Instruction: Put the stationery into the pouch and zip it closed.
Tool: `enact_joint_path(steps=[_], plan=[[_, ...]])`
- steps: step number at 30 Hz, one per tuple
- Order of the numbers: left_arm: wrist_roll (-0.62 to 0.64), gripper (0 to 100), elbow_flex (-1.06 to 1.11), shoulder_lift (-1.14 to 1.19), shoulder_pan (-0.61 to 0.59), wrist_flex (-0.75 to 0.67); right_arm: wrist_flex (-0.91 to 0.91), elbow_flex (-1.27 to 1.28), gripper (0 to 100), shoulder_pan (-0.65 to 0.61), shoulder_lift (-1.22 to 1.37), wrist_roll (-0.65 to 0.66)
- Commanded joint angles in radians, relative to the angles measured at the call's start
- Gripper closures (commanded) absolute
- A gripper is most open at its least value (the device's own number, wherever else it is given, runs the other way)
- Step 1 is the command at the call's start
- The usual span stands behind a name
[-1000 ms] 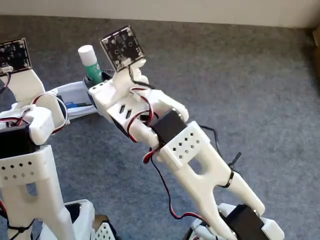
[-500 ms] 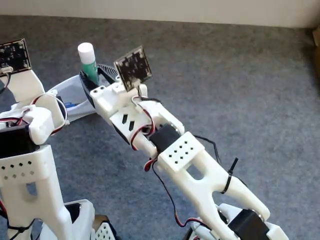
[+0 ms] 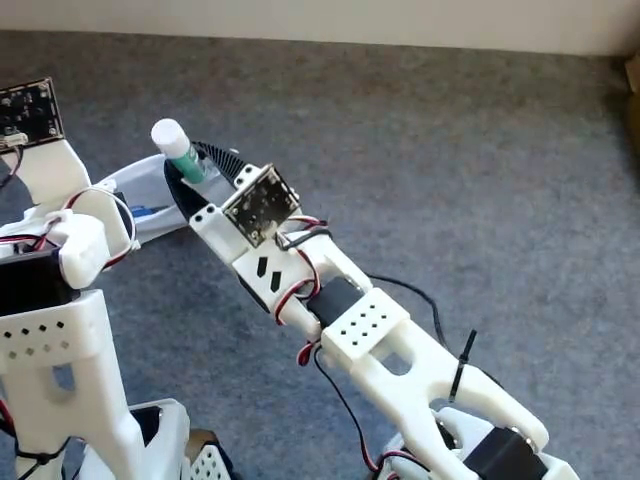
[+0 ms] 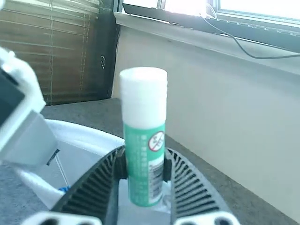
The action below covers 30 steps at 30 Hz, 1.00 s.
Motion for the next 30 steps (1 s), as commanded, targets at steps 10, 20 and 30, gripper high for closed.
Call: enact_joint_path(steps=[10,20,30], plan=[[0.008,99,-0.012,-0.021,0.013,-0.011,-0.001,0.068,83.6,-0.007,-0.050,0.021],[0.008,99,-0.010,-0.021,0.013,-0.011,-0.001,0.242,83.6,-0.101,-0.294,0.023],[0.008,99,-0.010,-0.021,0.013,-0.011,-0.001,0.252,83.6,-0.102,-0.252,0.023]])
